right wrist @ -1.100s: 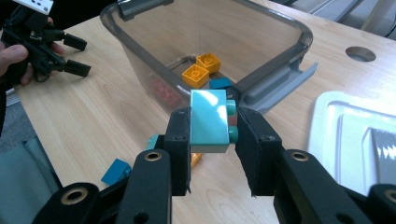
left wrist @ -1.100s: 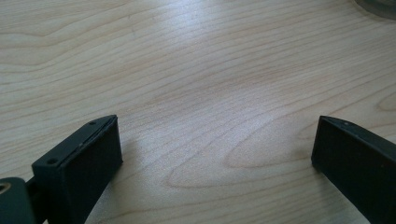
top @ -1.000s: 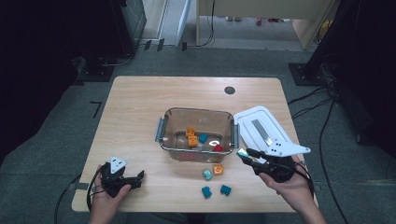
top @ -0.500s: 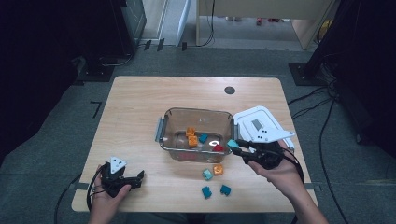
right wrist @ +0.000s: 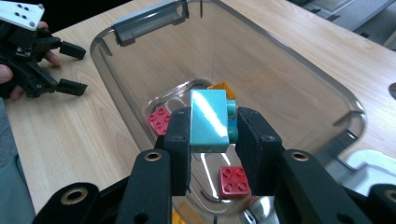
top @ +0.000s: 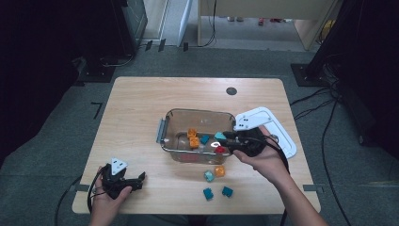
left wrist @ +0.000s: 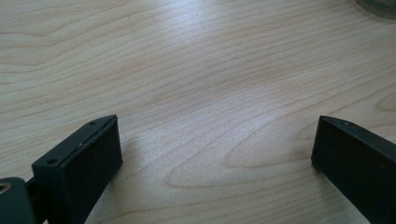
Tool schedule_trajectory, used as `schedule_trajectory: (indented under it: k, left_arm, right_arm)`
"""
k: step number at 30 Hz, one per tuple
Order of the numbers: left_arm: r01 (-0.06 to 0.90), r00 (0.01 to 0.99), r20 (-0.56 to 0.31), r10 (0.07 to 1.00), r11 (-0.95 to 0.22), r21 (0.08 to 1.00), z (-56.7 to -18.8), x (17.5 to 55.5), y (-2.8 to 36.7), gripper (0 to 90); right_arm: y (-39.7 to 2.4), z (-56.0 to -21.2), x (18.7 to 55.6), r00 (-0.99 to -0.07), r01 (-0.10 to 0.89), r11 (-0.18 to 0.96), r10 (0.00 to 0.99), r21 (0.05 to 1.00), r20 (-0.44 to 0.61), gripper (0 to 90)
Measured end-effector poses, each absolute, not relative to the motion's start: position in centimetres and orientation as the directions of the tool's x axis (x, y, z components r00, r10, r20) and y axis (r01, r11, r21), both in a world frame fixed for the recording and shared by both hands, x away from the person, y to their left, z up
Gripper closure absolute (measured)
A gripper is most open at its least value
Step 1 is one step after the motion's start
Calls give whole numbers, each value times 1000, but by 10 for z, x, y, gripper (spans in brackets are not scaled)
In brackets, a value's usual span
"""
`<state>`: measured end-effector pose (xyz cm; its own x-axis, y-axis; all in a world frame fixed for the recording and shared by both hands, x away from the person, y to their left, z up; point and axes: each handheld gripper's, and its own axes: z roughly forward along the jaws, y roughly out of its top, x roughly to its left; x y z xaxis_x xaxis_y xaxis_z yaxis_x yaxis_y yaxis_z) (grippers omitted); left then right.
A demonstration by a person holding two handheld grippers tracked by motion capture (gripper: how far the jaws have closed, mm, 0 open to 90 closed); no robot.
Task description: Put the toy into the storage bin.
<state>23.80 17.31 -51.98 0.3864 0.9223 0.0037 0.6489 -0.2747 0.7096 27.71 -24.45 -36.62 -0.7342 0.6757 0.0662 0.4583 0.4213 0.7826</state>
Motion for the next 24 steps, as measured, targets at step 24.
schedule_trajectory:
  k: [24]
  left_arm:
    - [648, 386, 4, 922, -275, 710, -520, 238, 173, 15]
  right_arm:
    - [-215, -378, 315, -720, 537, 469, 688, 701, 91, 514]
